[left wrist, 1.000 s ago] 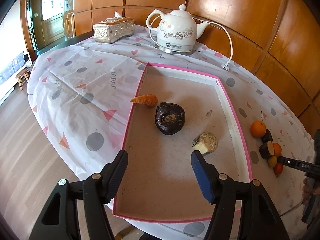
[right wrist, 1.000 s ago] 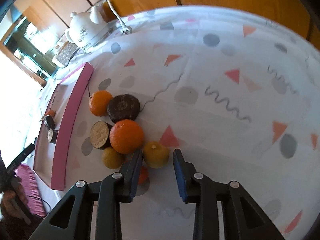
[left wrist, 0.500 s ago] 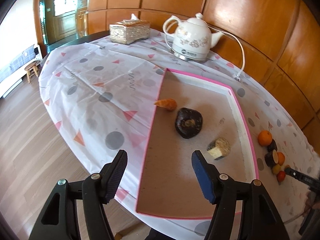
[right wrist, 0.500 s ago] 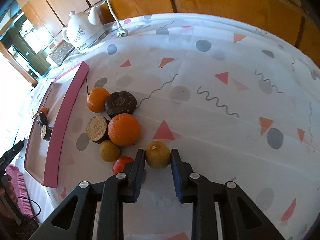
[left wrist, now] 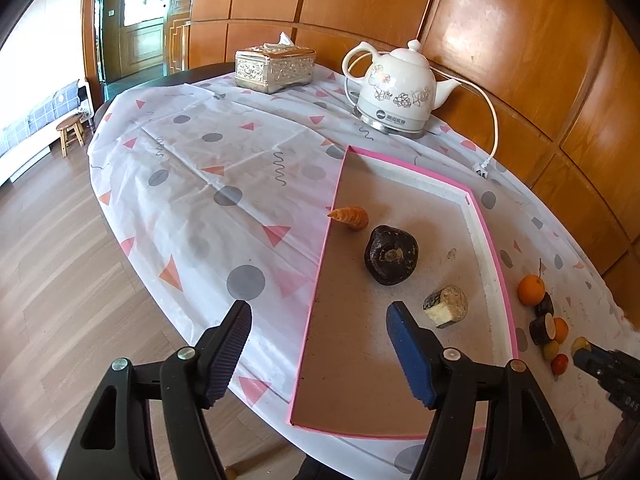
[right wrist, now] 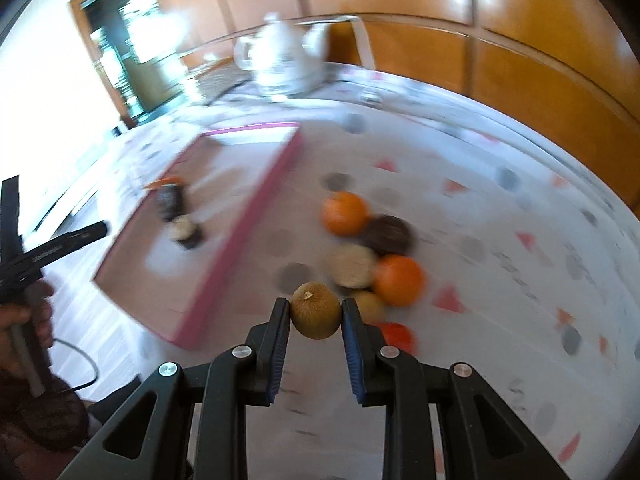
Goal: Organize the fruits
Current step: 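Place the yellow fruit in the tray and open the right gripper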
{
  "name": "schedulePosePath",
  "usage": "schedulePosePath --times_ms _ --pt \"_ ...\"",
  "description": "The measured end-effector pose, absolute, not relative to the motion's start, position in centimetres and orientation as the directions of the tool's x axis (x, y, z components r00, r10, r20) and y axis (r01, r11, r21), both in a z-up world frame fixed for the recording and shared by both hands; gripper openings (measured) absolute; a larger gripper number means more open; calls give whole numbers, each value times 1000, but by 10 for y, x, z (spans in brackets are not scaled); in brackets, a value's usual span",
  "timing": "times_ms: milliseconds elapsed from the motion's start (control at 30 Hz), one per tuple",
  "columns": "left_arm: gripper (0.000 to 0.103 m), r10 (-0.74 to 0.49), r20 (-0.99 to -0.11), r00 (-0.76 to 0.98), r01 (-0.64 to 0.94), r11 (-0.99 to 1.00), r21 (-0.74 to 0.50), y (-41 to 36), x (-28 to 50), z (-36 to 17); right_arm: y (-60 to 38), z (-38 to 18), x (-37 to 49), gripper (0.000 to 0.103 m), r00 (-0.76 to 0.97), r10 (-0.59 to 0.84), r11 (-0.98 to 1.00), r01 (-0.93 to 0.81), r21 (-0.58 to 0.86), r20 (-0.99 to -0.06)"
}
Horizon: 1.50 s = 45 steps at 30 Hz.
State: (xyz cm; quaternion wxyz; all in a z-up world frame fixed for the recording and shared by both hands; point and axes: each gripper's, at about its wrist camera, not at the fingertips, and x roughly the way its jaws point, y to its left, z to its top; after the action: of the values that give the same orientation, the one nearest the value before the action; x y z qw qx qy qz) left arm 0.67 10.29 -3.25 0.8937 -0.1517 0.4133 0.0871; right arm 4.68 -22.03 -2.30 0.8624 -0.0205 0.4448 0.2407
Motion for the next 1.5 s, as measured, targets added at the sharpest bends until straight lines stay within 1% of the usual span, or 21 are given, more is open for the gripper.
schedulePosePath --times_ms 300,500,600,667,933,1100,1500 --pt "72 23 -765 644 -295 930 -220 110 5 -35 -127 -18 39 26 401 484 769 -618 160 -778" --pt "72 24 -769 639 -313 921 -231 117 5 -39 -87 -32 45 27 355 470 744 -652 146 -808" --pt "72 24 -771 637 -316 920 -233 118 5 -40 -79 -37 48 27 364 454 750 -649 127 -813" --pt "72 23 -772 635 -316 920 -232 118 5 -40 -79 -39 51 32 366 450 758 -638 132 -815" --pt "72 21 -775 632 -294 931 -215 112 6 -39 -101 -32 43 32 412 424 785 -612 100 -806" --pt "72 16 -760 650 -259 944 -202 103 6 -32 -120 -25 36 34 454 404 803 -592 69 -794" --pt "72 7 -751 660 -208 963 -174 86 6 -25 -180 -14 34 35 528 331 864 -502 27 -782"
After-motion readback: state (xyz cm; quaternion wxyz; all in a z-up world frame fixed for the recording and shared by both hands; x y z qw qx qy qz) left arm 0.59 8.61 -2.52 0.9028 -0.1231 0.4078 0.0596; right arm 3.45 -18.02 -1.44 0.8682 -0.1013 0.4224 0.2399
